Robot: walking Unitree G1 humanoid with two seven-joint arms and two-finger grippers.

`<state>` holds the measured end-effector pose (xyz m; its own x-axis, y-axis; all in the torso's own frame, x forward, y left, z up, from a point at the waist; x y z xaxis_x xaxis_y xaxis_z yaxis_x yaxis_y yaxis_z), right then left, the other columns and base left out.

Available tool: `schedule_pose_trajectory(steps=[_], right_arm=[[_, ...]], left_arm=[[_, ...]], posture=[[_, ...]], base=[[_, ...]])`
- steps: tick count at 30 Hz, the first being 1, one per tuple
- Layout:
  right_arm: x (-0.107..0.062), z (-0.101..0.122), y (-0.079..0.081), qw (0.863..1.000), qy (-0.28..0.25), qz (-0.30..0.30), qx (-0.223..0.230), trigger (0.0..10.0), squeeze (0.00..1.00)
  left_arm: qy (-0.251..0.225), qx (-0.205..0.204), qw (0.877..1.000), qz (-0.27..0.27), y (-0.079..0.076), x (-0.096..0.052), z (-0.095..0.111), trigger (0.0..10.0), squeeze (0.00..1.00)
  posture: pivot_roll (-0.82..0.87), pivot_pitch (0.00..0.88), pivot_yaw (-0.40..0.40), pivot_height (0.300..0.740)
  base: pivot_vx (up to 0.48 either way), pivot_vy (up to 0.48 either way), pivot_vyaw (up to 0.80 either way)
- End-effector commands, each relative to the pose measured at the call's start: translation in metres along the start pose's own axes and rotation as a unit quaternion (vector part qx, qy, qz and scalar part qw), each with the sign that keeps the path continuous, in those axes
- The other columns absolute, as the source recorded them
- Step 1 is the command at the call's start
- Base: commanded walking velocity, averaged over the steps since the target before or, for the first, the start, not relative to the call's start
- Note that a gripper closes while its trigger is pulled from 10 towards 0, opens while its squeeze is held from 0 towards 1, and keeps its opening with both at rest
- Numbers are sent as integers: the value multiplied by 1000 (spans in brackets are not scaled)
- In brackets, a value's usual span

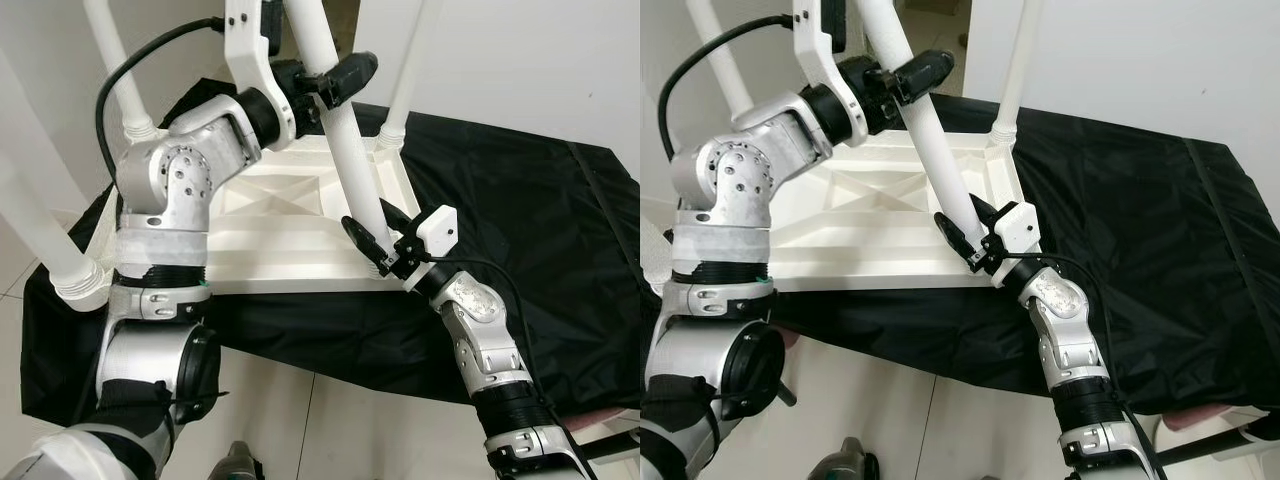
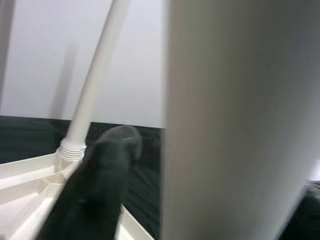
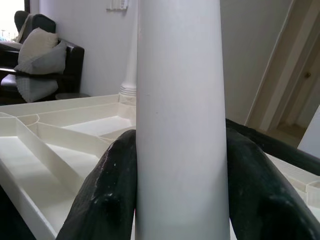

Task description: Building children table

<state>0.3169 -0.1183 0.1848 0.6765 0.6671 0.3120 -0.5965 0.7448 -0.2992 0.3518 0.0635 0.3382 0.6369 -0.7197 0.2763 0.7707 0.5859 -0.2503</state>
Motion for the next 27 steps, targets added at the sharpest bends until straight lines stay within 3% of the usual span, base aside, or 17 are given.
schedule_pose_trajectory(steps=[1,16,17,25,26,27], right_arm=[[1,3,-3,1000,-8,-5,-11,10000,0],[7,3,-7,1000,-4,-13,-28,10000,0],[8,2,-9,999,5,-23,-31,10000,1000],[11,0,-17,998,19,-49,-35,10000,1000],[12,0,-20,997,30,-59,-47,10000,1000],[14,-1,-23,995,41,-69,-58,10000,1000]], left_arm=[[-2,-5,1000,-7,-3,1,1,0,0],[-4,-17,999,-32,-13,3,0,0,0],[-6,-12,999,-35,-15,3,0,0,0],[-17,-3,999,-39,-23,3,2,0,0],[-19,6,999,-36,-26,4,3,1569,0],[-21,16,999,-33,-29,6,5,10000,0]], posture=[[120,0,-8,740],[123,0,-23,740],[125,0,-26,740],[128,0,-32,740],[129,0,-35,740],[128,0,-35,740]], base=[[0,0,0],[0,0,0],[0,0,0],[0,0,0],[0,0,0],[0,0,0]])
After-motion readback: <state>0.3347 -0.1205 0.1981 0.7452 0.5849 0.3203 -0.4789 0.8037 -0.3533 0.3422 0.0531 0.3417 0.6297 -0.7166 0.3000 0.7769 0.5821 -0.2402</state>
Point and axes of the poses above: a point about 5 cm out from each wrist's last joint towards the gripper, its own x axis pointing out of the wrist towards the gripper, its own z axis along the axis of the wrist's last joint, y = z × x, the point moved 1 cm from there along x, pointing out of the wrist towards the gripper
